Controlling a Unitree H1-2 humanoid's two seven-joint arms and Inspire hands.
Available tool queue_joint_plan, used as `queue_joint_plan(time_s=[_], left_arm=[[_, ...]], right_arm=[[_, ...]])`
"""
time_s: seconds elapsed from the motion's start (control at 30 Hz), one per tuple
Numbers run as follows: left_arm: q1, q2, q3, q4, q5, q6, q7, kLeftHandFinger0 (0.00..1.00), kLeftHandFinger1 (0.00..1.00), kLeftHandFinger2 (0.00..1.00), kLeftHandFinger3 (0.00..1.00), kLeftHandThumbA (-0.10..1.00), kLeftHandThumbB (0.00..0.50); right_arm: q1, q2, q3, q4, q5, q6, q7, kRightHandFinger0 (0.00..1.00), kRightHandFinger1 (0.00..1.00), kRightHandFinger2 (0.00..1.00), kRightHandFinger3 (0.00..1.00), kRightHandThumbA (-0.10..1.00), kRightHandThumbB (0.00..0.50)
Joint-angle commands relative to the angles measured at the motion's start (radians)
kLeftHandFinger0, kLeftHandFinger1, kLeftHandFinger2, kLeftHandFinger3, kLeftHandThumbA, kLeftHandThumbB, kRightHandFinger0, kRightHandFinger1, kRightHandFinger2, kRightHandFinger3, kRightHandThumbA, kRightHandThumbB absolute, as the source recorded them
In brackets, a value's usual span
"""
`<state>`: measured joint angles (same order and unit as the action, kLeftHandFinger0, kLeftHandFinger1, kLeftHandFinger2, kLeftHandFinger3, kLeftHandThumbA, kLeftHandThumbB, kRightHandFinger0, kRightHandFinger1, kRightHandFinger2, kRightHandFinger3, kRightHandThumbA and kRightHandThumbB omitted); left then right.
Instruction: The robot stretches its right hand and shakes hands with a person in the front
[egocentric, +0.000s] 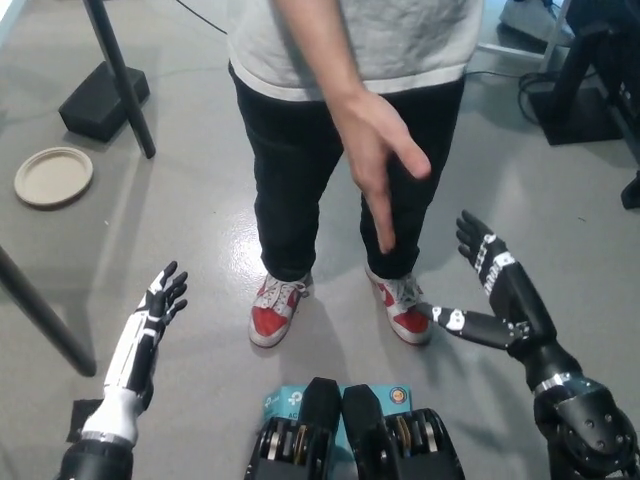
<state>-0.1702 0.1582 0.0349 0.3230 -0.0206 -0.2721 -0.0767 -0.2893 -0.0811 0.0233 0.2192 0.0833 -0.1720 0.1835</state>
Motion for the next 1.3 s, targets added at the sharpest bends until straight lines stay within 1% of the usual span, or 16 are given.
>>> queue_joint_plan(time_s=[0.0, 0.1, 0.13, 0.17, 0.3, 0.37, 0.63, 0.67, 0.7, 0.87, 1.0, 1.1, 1.17, 1.2, 1.23, 1.27], left_arm=[[-0.004, -0.003, 0.008, -0.015, -0.014, -0.058, 0.001, 1.0, 1.0, 1.0, 1.0, 1.0, 0.068], [-0.003, -0.004, 0.007, -0.013, -0.008, -0.057, 0.001, 1.0, 1.0, 1.0, 1.0, 1.0, 0.072], [-0.003, -0.004, 0.007, -0.012, -0.007, -0.059, 0.002, 1.0, 1.0, 1.0, 1.0, 1.0, 0.072], [-0.007, -0.003, 0.007, -0.008, -0.008, -0.059, 0.001, 1.0, 1.0, 1.0, 1.0, 1.0, 0.072], [-0.011, -0.005, 0.009, -0.001, -0.016, -0.06, -0.002, 1.0, 1.0, 1.0, 1.0, 1.0, 0.082], [-0.012, -0.004, 0.01, -0.005, -0.017, -0.057, -0.003, 1.0, 1.0, 1.0, 1.0, 1.0, 0.083], [-0.016, -0.004, 0.009, -0.011, -0.014, -0.059, -0.001, 1.0, 1.0, 1.0, 1.0, 1.0, 0.074], [-0.016, -0.004, 0.009, -0.013, -0.016, -0.056, -0.002, 1.0, 1.0, 1.0, 1.0, 1.0, 0.081], [-0.016, -0.004, 0.01, -0.011, -0.021, -0.058, -0.006, 1.0, 1.0, 1.0, 1.0, 1.0, 0.08], [-0.016, -0.003, 0.011, -0.02, -0.023, -0.05, -0.006, 1.0, 1.0, 1.0, 1.0, 1.0, 0.077], [-0.016, -0.004, 0.011, -0.022, -0.032, -0.05, -0.012, 1.0, 1.0, 1.0, 1.0, 1.0, 0.071], [-0.02, -0.004, 0.01, -0.021, -0.035, -0.058, -0.015, 1.0, 1.0, 1.0, 1.0, 1.0, 0.064], [-0.026, -0.001, 0.009, -0.022, -0.027, -0.05, -0.012, 1.0, 1.0, 1.0, 1.0, 1.0, 0.056], [-0.027, -0.001, 0.009, -0.023, -0.028, -0.049, -0.012, 1.0, 1.0, 1.0, 1.0, 1.0, 0.056], [-0.028, -0.001, 0.009, -0.025, -0.027, -0.048, -0.011, 1.0, 1.0, 1.0, 1.0, 1.0, 0.057], [-0.028, -0.001, 0.01, -0.025, -0.03, -0.048, -0.013, 1.0, 1.0, 1.0, 1.0, 1.0, 0.064]], right_arm=[[-0.05, 0.011, -0.007, -0.128, 0.035, 0.08, -0.005, 1.0, 1.0, 1.0, 1.0, 1.0, 0.354], [-0.089, 0.015, 0.003, -0.208, 0.019, 0.153, -0.011, 1.0, 1.0, 1.0, 1.0, 1.0, 0.361], [-0.1, 0.013, 0.009, -0.229, 0.004, 0.176, -0.014, 1.0, 1.0, 1.0, 1.0, 1.0, 0.373], [-0.125, 0.011, 0.016, -0.251, -0.014, 0.2, -0.016, 1.0, 1.0, 1.0, 1.0, 1.0, 0.36], [-0.203, 0.017, 0.026, -0.264, -0.042, 0.267, -0.03, 1.0, 1.0, 1.0, 1.0, 1.0, 0.399], [-0.253, 0.024, 0.033, -0.242, -0.057, 0.29, -0.037, 1.0, 1.0, 1.0, 1.0, 1.0, 0.388], [-0.399, 0.029, 0.082, -0.072, -0.127, 0.303, -0.05, 1.0, 1.0, 1.0, 1.0, 1.0, 0.423], [-0.411, 0.028, 0.092, -0.052, -0.148, 0.298, -0.059, 1.0, 1.0, 1.0, 1.0, 1.0, 0.423], [-0.424, 0.031, 0.1, -0.028, -0.164, 0.291, -0.068, 1.0, 1.0, 1.0, 1.0, 1.0, 0.404], [-0.49, 0.039, 0.118, 0.09, -0.187, 0.261, -0.079, 1.0, 1.0, 1.0, 1.0, 1.0, 0.397], [-0.54, 0.043, 0.123, 0.187, -0.196, 0.228, -0.088, 1.0, 1.0, 1.0, 1.0, 1.0, 0.407], [-0.58, 0.05, 0.109, 0.252, -0.187, 0.208, -0.093, 1.0, 1.0, 1.0, 1.0, 1.0, 0.353], [-0.604, 0.056, 0.101, 0.282, -0.189, 0.204, -0.107, 1.0, 1.0, 1.0, 1.0, 0.92, 0.328], [-0.614, 0.058, 0.105, 0.283, -0.211, 0.223, -0.128, 1.0, 1.0, 1.0, 1.0, 0.82, 0.346], [-0.622, 0.058, 0.108, 0.284, -0.23, 0.236, -0.147, 1.0, 1.0, 1.0, 1.0, 0.79, 0.352], [-0.631, 0.061, 0.113, 0.29, -0.255, 0.232, -0.176, 1.0, 1.0, 1.0, 1.0, 0.64, 0.357]])
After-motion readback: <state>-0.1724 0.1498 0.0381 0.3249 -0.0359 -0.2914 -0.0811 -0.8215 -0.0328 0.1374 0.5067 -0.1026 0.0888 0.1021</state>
